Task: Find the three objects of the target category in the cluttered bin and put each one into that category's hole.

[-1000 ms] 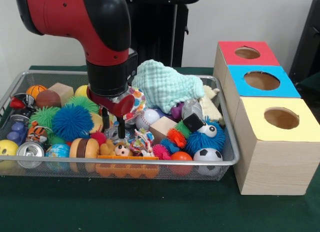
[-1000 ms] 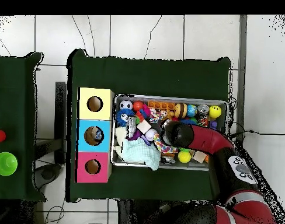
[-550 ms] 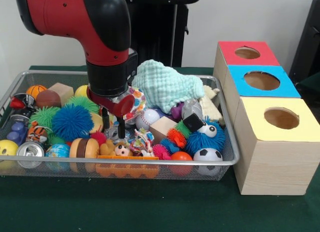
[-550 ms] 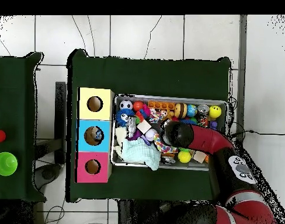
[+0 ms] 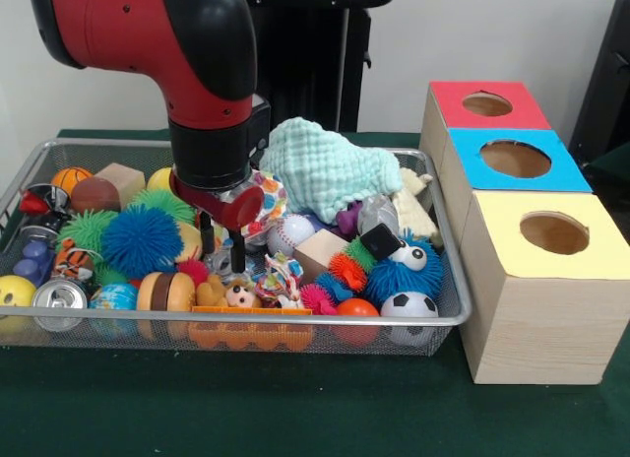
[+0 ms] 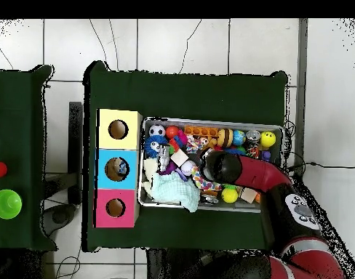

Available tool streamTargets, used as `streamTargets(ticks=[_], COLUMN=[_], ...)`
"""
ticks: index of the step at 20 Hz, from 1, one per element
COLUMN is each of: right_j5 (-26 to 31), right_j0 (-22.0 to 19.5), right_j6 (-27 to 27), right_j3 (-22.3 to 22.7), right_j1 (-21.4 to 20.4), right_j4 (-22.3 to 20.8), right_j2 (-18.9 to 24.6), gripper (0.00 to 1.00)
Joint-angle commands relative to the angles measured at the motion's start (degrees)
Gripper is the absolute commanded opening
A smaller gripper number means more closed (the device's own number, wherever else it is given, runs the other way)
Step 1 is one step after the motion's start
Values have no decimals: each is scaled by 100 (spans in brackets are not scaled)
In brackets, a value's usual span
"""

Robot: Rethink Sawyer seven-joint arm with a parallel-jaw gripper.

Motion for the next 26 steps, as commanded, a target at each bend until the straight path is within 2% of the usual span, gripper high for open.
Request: streamTargets(ticks=[1,10,17,26], right_j5=[450,1272,1230,1385], right_j0=[-344,-509,-658,-507], right_j6=[-683,-974,-879,-719], right_j3=[-192,-215,258,632], right_j1=[436,-25,-312,-721], right_j4=[-358,-340,-348,-358], right_j2=[270,280,384,302], gripper=[0,0,0,0])
